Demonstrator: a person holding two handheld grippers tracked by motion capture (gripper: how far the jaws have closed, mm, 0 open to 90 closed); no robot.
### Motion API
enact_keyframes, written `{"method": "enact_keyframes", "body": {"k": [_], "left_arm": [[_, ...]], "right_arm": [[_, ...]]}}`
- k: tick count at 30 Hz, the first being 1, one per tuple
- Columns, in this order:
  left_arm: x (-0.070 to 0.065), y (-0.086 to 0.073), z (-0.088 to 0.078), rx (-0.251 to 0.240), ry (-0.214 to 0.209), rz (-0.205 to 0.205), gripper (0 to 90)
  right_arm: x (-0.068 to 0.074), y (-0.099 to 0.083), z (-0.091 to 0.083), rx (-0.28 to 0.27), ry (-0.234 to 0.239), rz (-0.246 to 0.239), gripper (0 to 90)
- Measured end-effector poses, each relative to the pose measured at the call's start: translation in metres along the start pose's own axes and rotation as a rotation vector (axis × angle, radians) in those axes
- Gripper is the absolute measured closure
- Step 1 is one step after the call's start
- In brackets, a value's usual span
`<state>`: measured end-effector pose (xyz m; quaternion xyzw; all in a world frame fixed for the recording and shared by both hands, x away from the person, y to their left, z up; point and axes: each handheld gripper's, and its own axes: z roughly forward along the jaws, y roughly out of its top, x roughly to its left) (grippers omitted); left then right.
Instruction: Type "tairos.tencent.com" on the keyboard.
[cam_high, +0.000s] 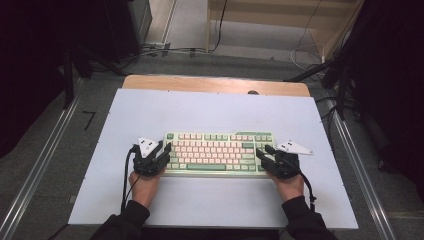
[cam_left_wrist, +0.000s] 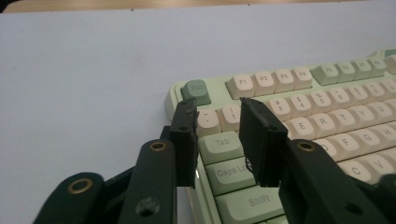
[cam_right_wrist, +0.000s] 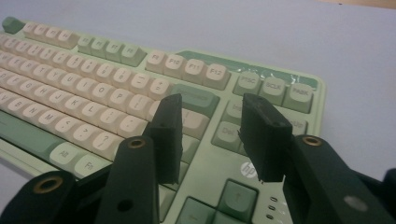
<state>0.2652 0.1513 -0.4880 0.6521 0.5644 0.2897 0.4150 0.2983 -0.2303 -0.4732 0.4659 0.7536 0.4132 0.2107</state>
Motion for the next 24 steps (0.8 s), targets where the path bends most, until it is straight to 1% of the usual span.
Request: {"method": "enact_keyframes", "body": {"k": [5, 11, 16, 18, 24], "left_arm": [[-0.001, 0.000, 0.000, 0.002, -0.005, 0.002, 74.1], [-0.003, 0.000, -0.001, 0.000, -0.002, 0.013, 83.9], [-0.003, 0.000, -0.001, -0.003, -0.019, 0.011, 90.0], [-0.003, 0.001, -0.001, 0.001, -0.032, 0.012, 90.0], [-0.007, 0.004, 0.000, 0.001, -0.054, 0.027, 90.0]], "right_arm": [[0.007, 0.003, 0.007, 0.013, 0.018, -0.024, 66.3], [0.015, 0.008, 0.012, 0.012, 0.020, -0.044, 79.1], [0.020, 0.012, 0.015, 0.012, 0.028, -0.048, 84.2], [0.021, 0.014, 0.016, 0.010, 0.029, -0.046, 87.2], [0.026, 0.016, 0.020, 0.010, 0.037, -0.045, 87.5]]}}
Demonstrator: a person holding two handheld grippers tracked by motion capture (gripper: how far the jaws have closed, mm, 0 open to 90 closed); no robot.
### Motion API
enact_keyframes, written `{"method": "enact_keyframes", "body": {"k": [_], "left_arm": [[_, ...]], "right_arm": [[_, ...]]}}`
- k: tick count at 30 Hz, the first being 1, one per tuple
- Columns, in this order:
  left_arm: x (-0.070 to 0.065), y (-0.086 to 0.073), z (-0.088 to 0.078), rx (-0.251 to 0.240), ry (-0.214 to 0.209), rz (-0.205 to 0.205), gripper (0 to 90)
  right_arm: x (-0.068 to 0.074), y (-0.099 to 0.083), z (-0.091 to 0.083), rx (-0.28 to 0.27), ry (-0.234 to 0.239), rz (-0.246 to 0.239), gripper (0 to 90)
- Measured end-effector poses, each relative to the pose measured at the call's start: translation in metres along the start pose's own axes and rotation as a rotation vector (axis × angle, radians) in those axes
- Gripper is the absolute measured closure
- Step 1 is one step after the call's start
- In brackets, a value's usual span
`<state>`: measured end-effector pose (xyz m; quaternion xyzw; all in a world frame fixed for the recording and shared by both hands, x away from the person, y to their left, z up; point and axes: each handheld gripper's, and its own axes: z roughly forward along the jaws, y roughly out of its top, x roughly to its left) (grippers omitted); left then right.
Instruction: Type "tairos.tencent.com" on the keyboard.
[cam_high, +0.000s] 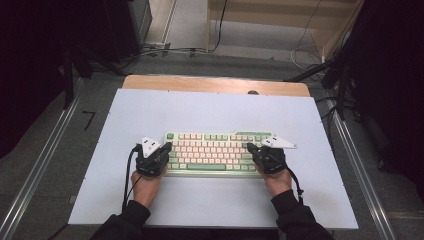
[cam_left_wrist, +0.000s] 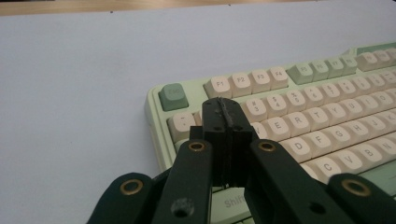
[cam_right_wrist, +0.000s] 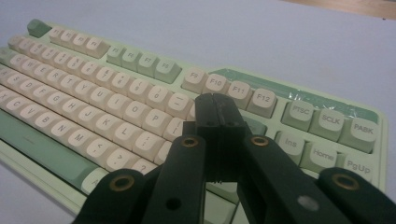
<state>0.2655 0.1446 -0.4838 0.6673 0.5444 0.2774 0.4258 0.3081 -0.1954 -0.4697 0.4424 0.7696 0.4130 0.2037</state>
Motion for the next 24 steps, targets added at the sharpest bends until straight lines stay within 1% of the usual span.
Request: {"method": "enact_keyframes", "body": {"k": [1, 5, 12, 17, 24], "left_arm": [[-0.001, 0.001, 0.001, -0.002, -0.002, -0.004, 90.0], [-0.005, 0.003, 0.005, 0.010, -0.009, 0.014, 90.0], [-0.008, 0.005, 0.009, 0.005, -0.038, 0.002, 90.0], [-0.011, 0.006, 0.012, 0.023, -0.062, -0.004, 90.0], [-0.022, 0.007, 0.019, 0.035, -0.094, 0.018, 90.0]], "right_arm": [[0.001, 0.000, 0.001, 0.000, 0.000, -0.002, 87.5], [0.005, 0.001, 0.002, -0.001, 0.002, -0.009, 87.6], [0.006, 0.000, 0.004, 0.008, 0.003, -0.002, 87.6], [0.007, 0.000, 0.004, 0.006, 0.007, -0.003, 87.6], [0.007, -0.001, 0.006, 0.009, 0.005, -0.003, 87.6]]}}
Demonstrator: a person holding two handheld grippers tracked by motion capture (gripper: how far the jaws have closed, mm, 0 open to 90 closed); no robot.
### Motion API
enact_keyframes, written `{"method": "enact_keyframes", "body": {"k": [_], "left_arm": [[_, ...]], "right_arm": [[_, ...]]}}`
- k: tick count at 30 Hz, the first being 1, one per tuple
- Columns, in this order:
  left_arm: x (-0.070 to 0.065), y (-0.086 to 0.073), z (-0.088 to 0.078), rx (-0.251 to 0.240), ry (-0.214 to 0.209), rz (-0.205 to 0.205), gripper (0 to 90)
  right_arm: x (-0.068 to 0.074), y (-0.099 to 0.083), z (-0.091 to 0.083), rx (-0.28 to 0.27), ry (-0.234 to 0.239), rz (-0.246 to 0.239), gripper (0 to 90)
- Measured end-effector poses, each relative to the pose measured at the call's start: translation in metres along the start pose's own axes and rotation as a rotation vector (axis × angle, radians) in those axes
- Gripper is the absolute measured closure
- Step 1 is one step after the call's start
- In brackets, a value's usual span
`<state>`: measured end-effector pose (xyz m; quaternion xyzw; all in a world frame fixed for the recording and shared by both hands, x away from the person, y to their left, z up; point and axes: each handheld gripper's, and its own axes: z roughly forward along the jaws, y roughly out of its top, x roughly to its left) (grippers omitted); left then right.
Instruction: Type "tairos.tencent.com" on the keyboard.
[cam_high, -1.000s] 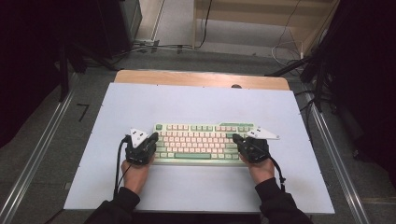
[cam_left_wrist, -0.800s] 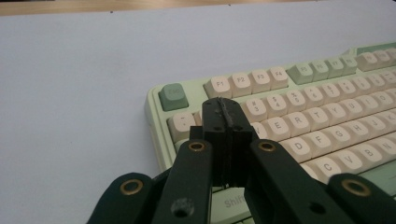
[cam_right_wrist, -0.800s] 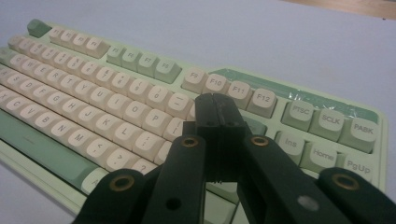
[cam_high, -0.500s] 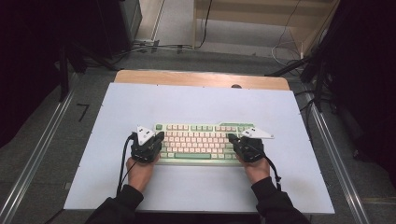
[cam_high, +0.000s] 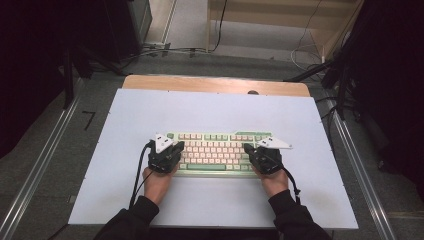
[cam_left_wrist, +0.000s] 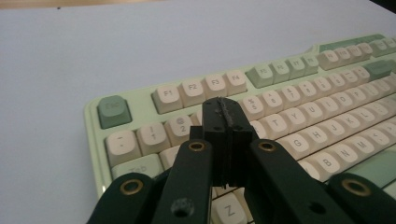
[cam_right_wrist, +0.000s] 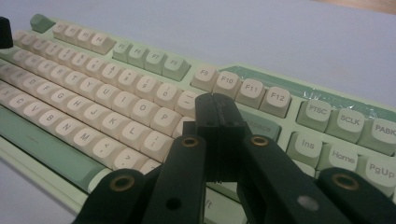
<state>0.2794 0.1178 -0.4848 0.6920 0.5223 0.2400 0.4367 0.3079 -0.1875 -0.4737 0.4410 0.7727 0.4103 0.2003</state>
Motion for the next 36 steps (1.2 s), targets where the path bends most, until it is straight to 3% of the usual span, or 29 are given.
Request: {"method": "enact_keyframes", "body": {"k": [21, 36], "left_arm": [[-0.015, 0.006, 0.015, 0.022, -0.056, 0.002, 90.0], [-0.026, 0.009, 0.030, 0.078, -0.106, 0.005, 90.0]], "right_arm": [[-0.002, 0.000, -0.001, -0.001, 0.003, 0.007, 87.6], [-0.001, 0.000, -0.001, -0.001, 0.007, 0.005, 87.6]]}}
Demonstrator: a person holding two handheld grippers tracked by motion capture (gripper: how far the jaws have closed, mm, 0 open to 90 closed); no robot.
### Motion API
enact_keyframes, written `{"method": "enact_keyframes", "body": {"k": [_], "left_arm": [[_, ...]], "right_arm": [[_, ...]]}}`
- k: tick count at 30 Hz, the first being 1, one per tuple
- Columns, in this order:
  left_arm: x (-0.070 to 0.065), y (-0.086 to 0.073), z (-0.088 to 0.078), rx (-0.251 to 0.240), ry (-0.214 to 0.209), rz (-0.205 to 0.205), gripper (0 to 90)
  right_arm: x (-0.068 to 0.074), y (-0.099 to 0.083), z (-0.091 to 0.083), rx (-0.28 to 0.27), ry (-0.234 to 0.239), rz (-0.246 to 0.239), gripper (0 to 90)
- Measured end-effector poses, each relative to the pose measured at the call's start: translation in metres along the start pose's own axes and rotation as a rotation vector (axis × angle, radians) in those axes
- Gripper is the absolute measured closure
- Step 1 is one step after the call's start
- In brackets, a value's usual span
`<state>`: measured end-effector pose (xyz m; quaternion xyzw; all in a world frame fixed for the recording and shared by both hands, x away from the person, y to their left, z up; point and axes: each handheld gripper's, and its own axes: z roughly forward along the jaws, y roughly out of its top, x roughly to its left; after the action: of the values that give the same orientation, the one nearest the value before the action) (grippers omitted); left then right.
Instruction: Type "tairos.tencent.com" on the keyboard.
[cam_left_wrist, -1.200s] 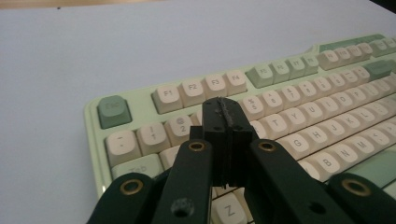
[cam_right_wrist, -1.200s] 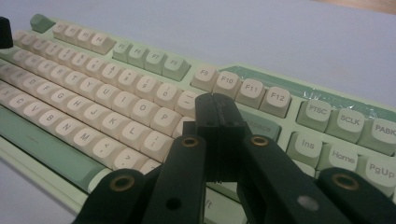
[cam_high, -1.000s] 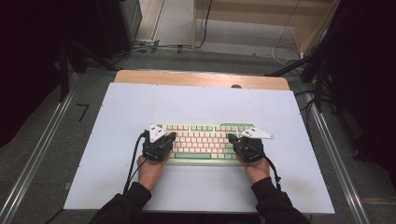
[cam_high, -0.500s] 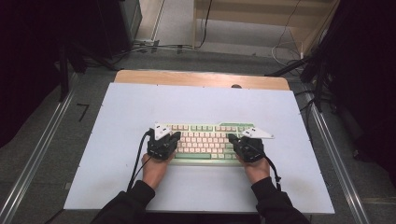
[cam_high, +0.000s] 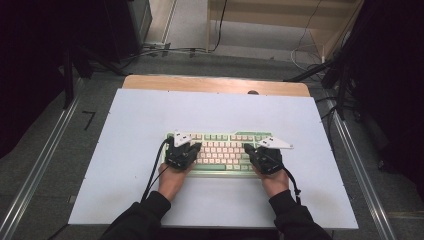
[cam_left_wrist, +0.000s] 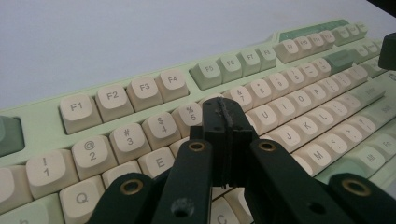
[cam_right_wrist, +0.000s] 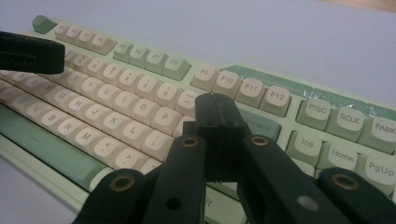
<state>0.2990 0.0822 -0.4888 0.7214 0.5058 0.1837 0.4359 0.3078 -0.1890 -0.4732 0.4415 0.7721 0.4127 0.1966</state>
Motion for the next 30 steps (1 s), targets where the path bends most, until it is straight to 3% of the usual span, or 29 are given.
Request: {"method": "enact_keyframes", "body": {"k": [30], "left_arm": [[-0.0003, 0.0029, 0.0089, 0.035, -0.004, -0.004, 90.0]], "right_arm": [[-0.0007, -0.0001, -0.0004, 0.002, 0.002, 0.005, 87.6]]}}
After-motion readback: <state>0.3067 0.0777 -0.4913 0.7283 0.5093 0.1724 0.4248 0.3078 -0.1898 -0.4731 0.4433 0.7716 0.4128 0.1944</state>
